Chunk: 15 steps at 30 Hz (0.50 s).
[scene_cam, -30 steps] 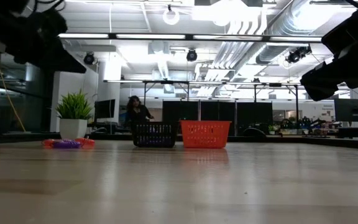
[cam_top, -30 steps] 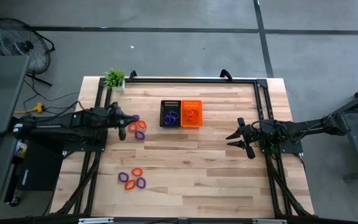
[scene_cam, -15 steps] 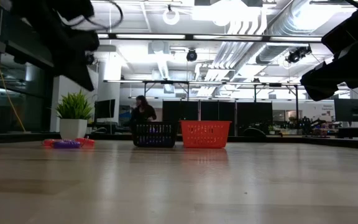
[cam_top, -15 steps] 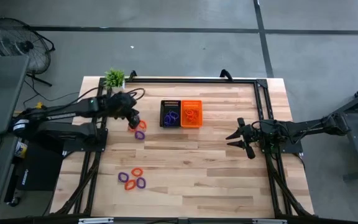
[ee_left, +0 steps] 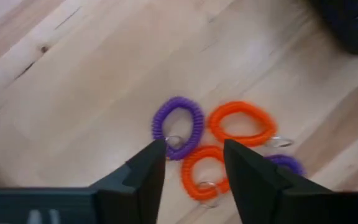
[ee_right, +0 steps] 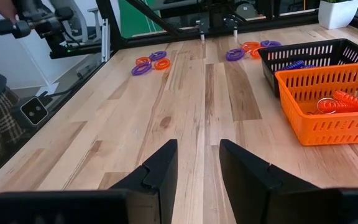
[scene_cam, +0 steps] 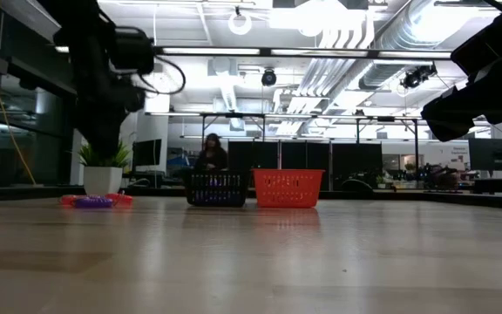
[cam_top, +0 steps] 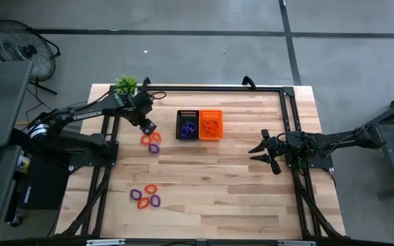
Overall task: Sort spring keychains into baskets
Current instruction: Put the purple spring keychain into the black basket
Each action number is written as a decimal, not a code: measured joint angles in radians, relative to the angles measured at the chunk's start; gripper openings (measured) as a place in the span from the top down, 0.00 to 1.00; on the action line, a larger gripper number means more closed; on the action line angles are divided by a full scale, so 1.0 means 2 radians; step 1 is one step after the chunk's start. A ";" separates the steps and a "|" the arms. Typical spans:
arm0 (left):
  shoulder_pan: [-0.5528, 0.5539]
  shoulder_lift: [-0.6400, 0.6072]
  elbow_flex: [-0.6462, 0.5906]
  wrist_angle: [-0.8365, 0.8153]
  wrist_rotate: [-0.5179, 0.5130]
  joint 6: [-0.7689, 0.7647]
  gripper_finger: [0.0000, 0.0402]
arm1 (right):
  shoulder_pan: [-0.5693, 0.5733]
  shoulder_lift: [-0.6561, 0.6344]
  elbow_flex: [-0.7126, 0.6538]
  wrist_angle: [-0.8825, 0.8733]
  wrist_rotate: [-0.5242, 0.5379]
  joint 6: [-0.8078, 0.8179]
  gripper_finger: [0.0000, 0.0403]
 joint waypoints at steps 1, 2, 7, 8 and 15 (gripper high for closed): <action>0.003 0.011 0.000 0.000 0.000 0.011 0.58 | 0.000 0.000 0.000 0.000 0.000 0.000 0.72; 0.005 0.022 0.000 0.000 0.000 0.019 0.56 | 0.000 0.000 0.000 0.000 0.000 0.000 0.72; 0.013 0.079 0.003 -0.002 0.004 0.047 0.51 | 0.000 0.000 0.000 0.000 0.000 0.000 0.72; 0.014 0.089 0.007 -0.004 0.002 0.048 0.51 | 0.000 0.000 0.000 0.000 0.000 0.000 0.72; 0.025 0.146 0.033 -0.005 -0.007 0.048 0.51 | 0.000 0.000 0.000 0.000 0.000 0.000 0.72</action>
